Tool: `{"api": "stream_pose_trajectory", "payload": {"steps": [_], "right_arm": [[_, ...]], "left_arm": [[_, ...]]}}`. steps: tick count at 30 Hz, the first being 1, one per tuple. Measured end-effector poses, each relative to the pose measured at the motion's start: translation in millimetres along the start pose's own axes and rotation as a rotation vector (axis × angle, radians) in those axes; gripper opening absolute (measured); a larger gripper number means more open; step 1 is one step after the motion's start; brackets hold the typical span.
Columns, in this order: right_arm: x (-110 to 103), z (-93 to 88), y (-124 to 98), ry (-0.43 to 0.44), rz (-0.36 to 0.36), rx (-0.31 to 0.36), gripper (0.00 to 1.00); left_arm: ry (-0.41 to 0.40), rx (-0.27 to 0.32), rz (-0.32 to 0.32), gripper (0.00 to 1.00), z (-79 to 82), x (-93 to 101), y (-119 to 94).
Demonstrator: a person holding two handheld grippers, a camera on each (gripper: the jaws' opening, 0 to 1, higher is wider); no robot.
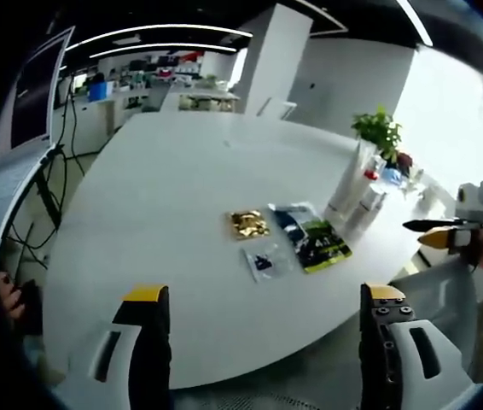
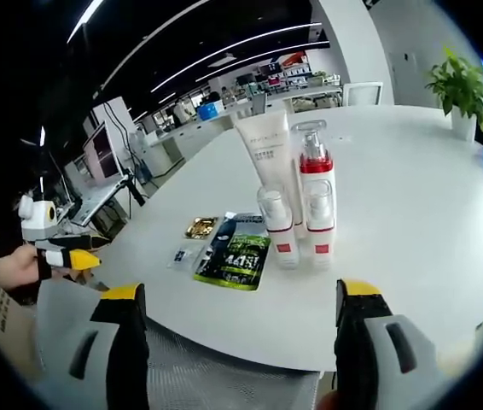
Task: Arrange the skincare products in the storage area until every visible bottle or jar stands upright without overlapping.
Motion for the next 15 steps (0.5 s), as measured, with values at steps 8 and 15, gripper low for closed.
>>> {"api": "stream_pose_trajectory", "payload": {"steps": [8, 15], "right_arm": [[-1.3, 0.1, -0.4, 0.001, -0.001, 0.001, 0.92], [-0.2, -0.2, -0.3, 0.001, -0.002, 0.001, 0.92]], "left_arm": [[-0.002, -0.002, 0.002, 0.89, -0.3, -0.8, 0.2], [-0.004, 0.001, 0.004, 0.89, -0.2, -0.7, -0.6]]}}
Point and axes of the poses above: the point that each gripper's makers call its tool centre point, and the gripper's own axes: y roughly forward along the fingers, x roughly to its right, z roughly out of its top, the point moved 8 cm from there along -y, roughly backward along the fingers, and after that the axes turned 3 degrees about -x, right-handed, at the moved point
